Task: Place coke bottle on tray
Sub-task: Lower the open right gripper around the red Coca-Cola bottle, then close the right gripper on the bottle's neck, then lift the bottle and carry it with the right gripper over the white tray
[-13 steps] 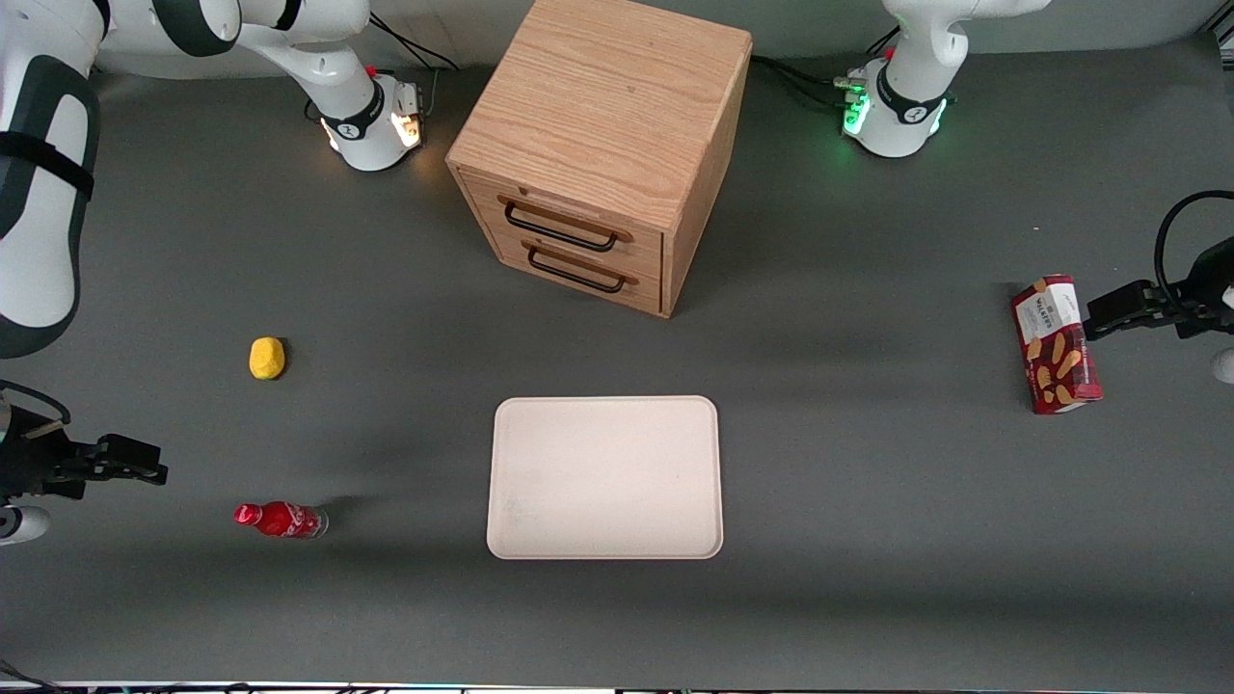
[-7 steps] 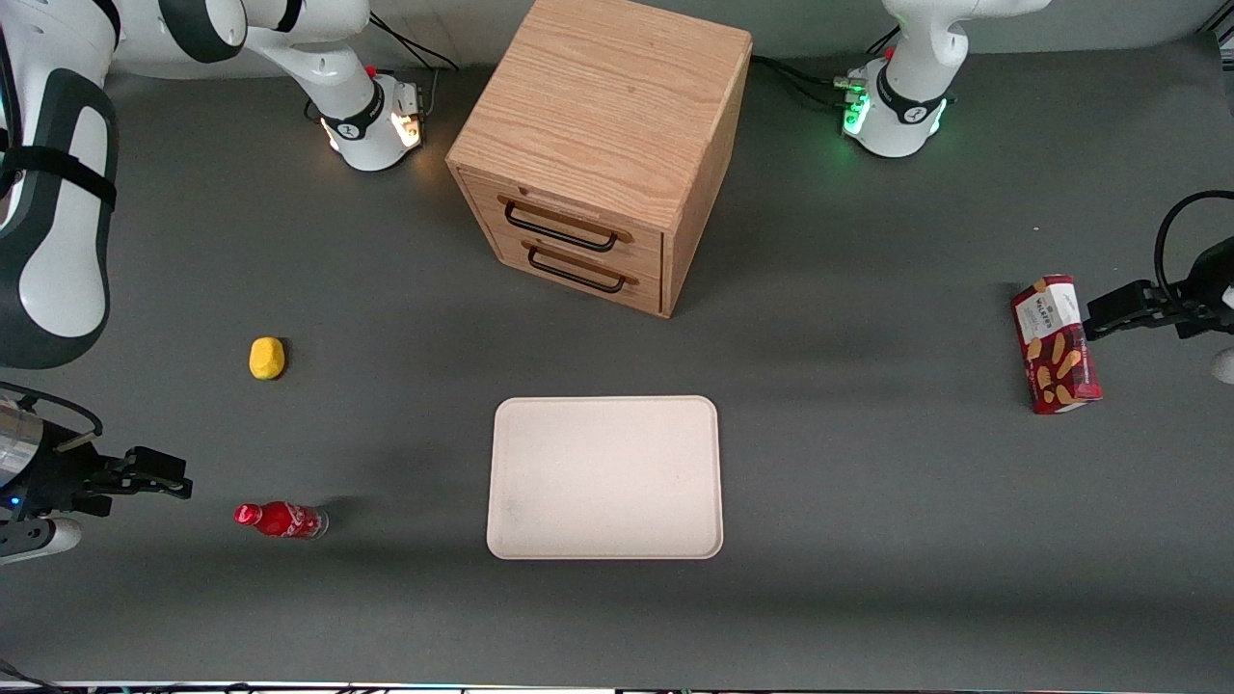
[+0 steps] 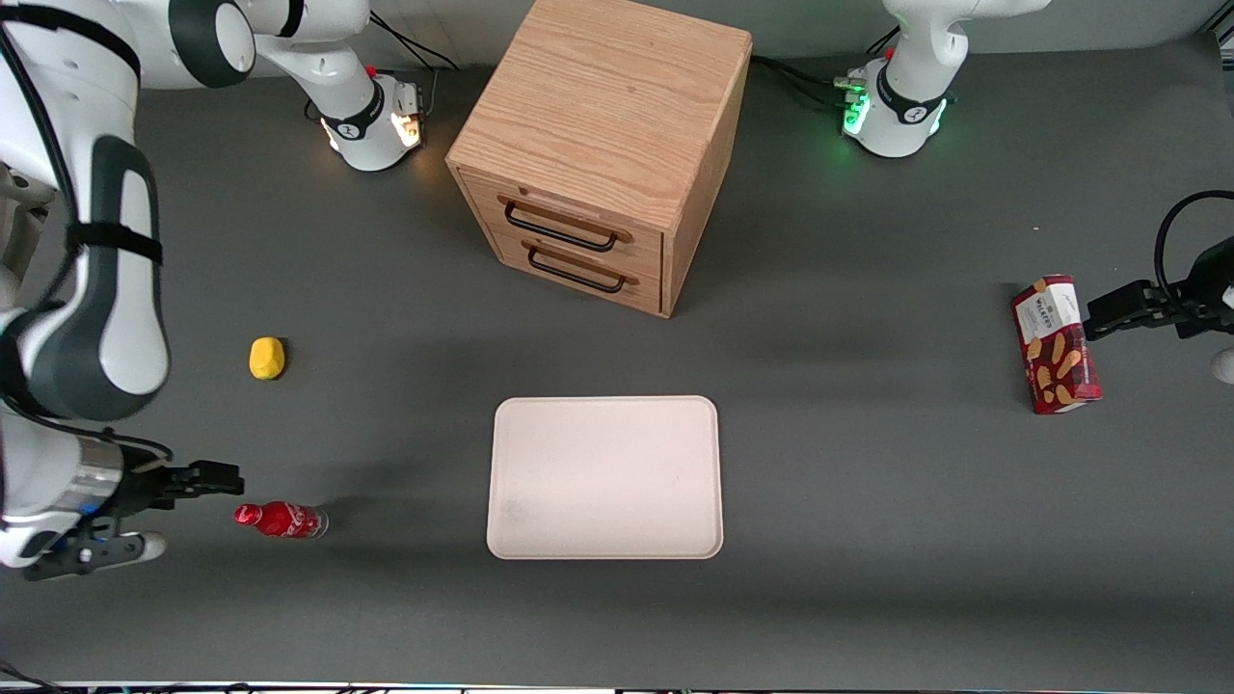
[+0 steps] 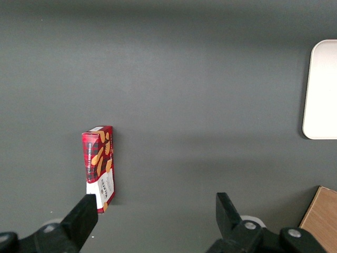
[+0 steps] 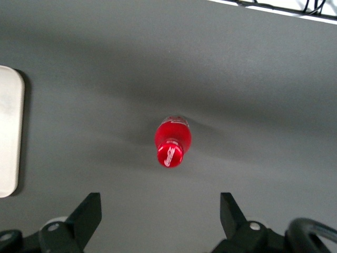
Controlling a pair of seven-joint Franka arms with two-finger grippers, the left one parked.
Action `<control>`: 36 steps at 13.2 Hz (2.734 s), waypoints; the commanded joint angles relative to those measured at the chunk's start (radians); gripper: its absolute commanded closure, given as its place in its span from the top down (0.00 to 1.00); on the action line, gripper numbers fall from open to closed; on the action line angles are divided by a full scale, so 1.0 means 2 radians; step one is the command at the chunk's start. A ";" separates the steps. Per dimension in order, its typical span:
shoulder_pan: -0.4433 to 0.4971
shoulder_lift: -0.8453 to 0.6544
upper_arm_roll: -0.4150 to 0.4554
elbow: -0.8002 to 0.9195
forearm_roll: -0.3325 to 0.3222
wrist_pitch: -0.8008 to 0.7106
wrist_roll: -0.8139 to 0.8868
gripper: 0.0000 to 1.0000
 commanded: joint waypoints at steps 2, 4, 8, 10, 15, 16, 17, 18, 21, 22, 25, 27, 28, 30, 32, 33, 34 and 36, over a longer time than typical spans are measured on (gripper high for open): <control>0.000 0.025 -0.001 -0.002 0.010 0.041 -0.013 1.00; 0.000 0.035 -0.001 -0.002 0.009 0.053 -0.013 1.00; 0.000 0.041 -0.001 -0.002 0.010 0.069 -0.012 1.00; 0.000 0.041 -0.001 -0.004 0.010 0.069 -0.012 1.00; 0.001 0.041 -0.001 -0.015 0.010 0.074 -0.010 0.99; 0.001 0.041 -0.001 -0.015 0.010 0.074 -0.010 0.87; 0.001 0.041 -0.001 -0.015 0.009 0.074 -0.010 0.61; 0.001 0.040 -0.001 -0.015 0.009 0.074 -0.012 0.32; 0.002 0.039 -0.001 -0.015 0.008 0.074 -0.008 0.00; 0.002 0.039 -0.001 -0.015 0.007 0.074 -0.008 0.00; 0.002 0.026 0.000 -0.010 0.004 0.060 -0.008 0.00; 0.001 0.002 0.001 -0.007 0.004 0.021 -0.007 0.00; 0.001 -0.015 0.001 -0.007 0.004 0.007 -0.007 0.00; 0.001 -0.054 -0.001 -0.007 0.003 -0.035 -0.006 0.00; 0.000 -0.096 -0.003 -0.007 -0.004 -0.080 -0.008 0.00; 0.001 -0.116 -0.003 -0.007 -0.015 -0.104 -0.008 0.00; 0.001 -0.135 -0.003 -0.007 -0.020 -0.125 -0.009 0.00; 0.001 -0.169 -0.003 -0.007 -0.028 -0.159 -0.008 0.00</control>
